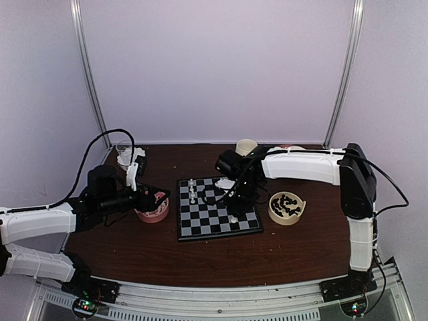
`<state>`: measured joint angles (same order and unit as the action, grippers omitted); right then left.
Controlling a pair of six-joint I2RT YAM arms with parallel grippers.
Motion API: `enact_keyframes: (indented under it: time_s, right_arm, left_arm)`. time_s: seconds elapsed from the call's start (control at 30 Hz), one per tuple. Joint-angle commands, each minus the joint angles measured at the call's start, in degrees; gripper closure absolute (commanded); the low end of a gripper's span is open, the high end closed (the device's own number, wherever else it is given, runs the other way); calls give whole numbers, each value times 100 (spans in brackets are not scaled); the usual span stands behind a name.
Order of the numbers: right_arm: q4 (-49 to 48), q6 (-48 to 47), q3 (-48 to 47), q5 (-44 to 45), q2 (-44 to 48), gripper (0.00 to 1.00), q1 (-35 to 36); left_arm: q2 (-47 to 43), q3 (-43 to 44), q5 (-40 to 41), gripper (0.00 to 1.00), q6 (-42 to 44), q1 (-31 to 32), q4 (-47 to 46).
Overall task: Set up the chess pieces on the board
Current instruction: Pick up the bishop from the chessboard, then place the bishop on the chessboard.
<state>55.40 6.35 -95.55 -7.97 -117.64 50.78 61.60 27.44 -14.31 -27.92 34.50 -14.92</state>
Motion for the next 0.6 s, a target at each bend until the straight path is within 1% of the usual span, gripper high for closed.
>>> enact_keyframes:
  time_s: [0.0, 0.3, 0.57]
  right_arm:
    - [-285, -1, -22, -168, 71, 100, 86]
    - [-729, 145, -264, -309, -26, 100, 166]
    - [-617, 165, -888, -312, -369, 100, 312]
  left_arm:
    - [-84, 161, 45, 35, 103, -5, -57]
    - [-210, 174, 112, 35, 171, -5, 54]
    - [-230, 183, 111, 35, 173, -5, 77]
